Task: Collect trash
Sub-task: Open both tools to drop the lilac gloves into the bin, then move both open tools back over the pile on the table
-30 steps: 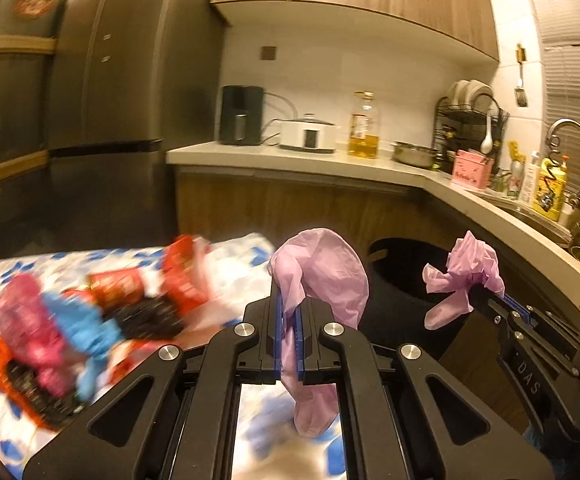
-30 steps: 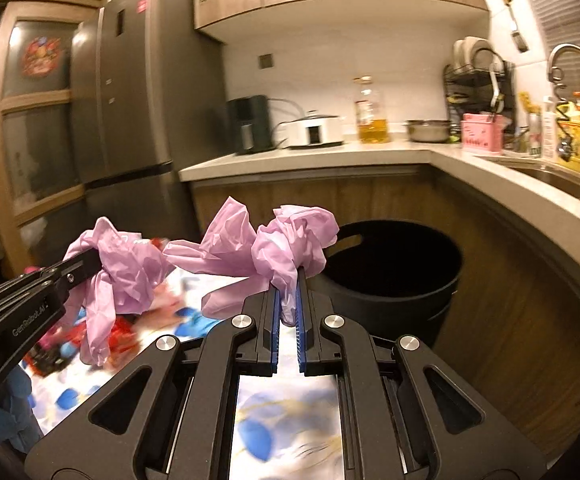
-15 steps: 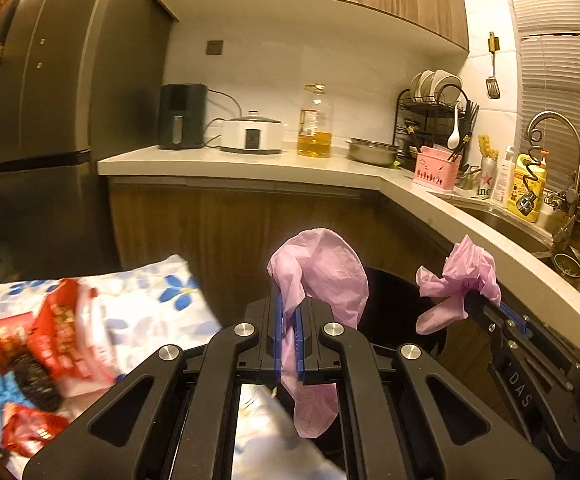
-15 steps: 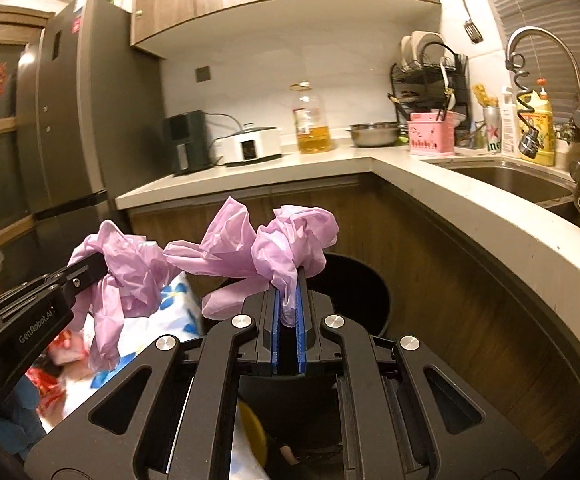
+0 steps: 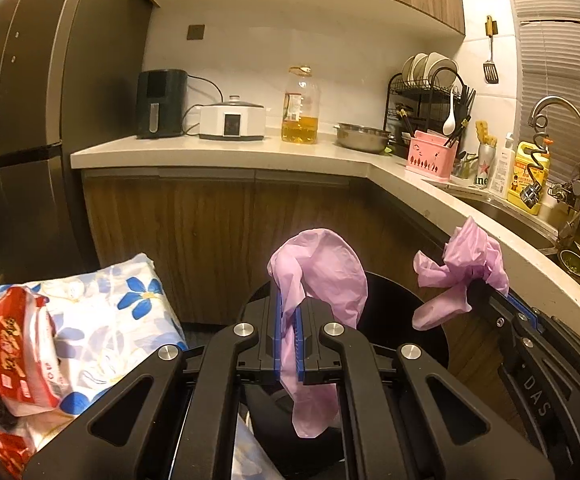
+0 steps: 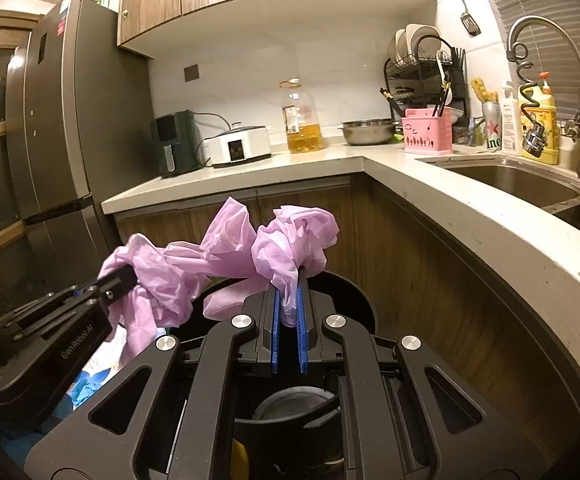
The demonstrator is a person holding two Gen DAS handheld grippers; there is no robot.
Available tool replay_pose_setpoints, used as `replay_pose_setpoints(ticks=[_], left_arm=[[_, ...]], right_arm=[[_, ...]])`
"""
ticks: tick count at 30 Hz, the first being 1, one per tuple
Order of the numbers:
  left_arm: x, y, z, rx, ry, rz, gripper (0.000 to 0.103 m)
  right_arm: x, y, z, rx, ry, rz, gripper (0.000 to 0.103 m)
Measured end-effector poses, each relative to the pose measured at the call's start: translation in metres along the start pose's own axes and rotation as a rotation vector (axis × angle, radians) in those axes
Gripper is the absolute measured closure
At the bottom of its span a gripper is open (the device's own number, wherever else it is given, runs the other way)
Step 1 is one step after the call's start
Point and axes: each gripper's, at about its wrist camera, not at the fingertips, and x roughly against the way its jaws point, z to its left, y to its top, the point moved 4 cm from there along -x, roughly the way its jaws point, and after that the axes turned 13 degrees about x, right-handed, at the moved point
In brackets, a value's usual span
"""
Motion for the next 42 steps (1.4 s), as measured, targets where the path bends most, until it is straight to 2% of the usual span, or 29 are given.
replay_pose_setpoints(ticks=[7,9,11,12,14,18,20,26,32,34,36,38,42], left_arm=[[-0.011,-0.004,-0.003,-0.021,-0.002,0.013,0.097],[-0.014,-0.004,-0.002,-0.020,-0.001,0.017,0.092],[-0.015,-0.005,-0.001,-0.021,0.004,0.017,0.079],[-0.016,-0.005,0.000,-0.021,0.007,0.017,0.077],[-0.015,-0.005,0.002,-0.019,0.012,0.013,0.064],[-0.011,-0.004,0.008,-0.007,0.021,-0.001,0.048],[-0.008,-0.004,0.012,0.005,0.032,-0.008,0.036],[0.006,-0.007,0.023,0.001,0.074,-0.025,0.022],[0.027,-0.014,0.039,0.004,0.120,-0.029,0.015],[0.034,-0.015,0.041,0.007,0.125,-0.033,0.013],[0.045,-0.019,0.045,-0.001,0.134,-0.038,0.007],[0.058,-0.022,0.048,-0.011,0.143,-0.056,0.006],[0.079,-0.027,0.059,-0.003,0.165,-0.060,0.006]], right_arm=[[-0.013,0.001,0.000,0.000,0.012,0.012,0.093],[-0.016,-0.001,0.000,0.004,0.012,0.021,0.089],[-0.019,-0.001,0.000,0.007,0.008,0.027,0.081],[-0.020,-0.002,-0.001,0.005,0.007,0.029,0.080],[-0.021,-0.003,-0.002,-0.001,0.006,0.032,0.076],[-0.021,-0.004,-0.006,-0.006,-0.002,0.034,0.067],[-0.019,-0.005,-0.007,-0.007,-0.006,0.035,0.060],[-0.010,-0.009,-0.005,-0.007,-0.016,0.035,0.042],[0.005,-0.013,-0.002,-0.015,-0.018,0.034,0.027],[0.010,-0.014,0.001,-0.010,-0.016,0.033,0.025],[0.017,-0.015,0.005,-0.005,-0.013,0.030,0.022],[0.023,-0.017,0.008,-0.002,-0.009,0.025,0.019],[0.039,-0.020,0.016,0.002,-0.002,0.019,0.017]])
